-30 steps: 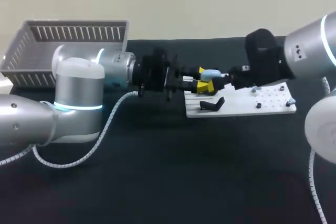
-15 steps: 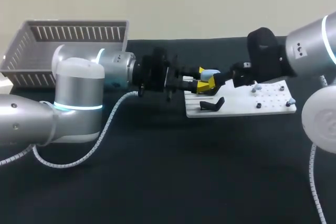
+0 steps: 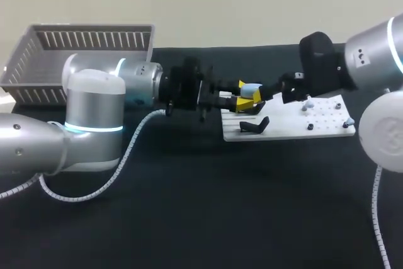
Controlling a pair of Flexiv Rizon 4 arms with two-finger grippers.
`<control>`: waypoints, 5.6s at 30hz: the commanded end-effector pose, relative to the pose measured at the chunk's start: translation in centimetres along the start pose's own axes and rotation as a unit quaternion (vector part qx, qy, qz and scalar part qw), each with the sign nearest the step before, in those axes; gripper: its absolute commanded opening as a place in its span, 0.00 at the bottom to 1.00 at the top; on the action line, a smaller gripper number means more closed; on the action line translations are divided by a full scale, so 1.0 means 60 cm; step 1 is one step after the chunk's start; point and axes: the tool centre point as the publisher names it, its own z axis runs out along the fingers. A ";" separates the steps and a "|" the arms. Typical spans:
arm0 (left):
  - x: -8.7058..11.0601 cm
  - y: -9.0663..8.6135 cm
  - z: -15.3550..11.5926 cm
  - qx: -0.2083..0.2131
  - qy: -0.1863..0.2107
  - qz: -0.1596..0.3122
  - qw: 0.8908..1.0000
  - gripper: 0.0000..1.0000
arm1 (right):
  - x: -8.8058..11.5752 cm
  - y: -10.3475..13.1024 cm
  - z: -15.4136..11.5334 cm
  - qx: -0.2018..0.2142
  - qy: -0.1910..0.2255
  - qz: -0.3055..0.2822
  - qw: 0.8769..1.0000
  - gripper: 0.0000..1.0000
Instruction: Pick up each earbud case from the left stands, insert the matching earbuds, close the lid, and place the case in the box.
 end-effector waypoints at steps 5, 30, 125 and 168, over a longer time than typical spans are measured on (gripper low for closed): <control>0.000 -0.003 0.001 -0.003 0.000 0.001 1.000 0.00 | -0.003 0.000 0.004 0.008 -0.002 0.000 1.000 1.00; 0.000 -0.003 0.001 -0.003 0.000 0.001 1.000 0.00 | -0.010 -0.045 -0.128 0.222 -0.028 -0.079 0.971 1.00; 0.000 -0.003 0.001 -0.003 0.000 0.001 1.000 0.00 | 0.119 -0.324 -0.082 0.301 0.210 -0.050 0.929 0.25; 0.000 -0.003 0.001 -0.003 0.000 0.001 1.000 0.00 | 0.103 -0.076 -0.172 0.291 0.226 -0.015 0.930 0.00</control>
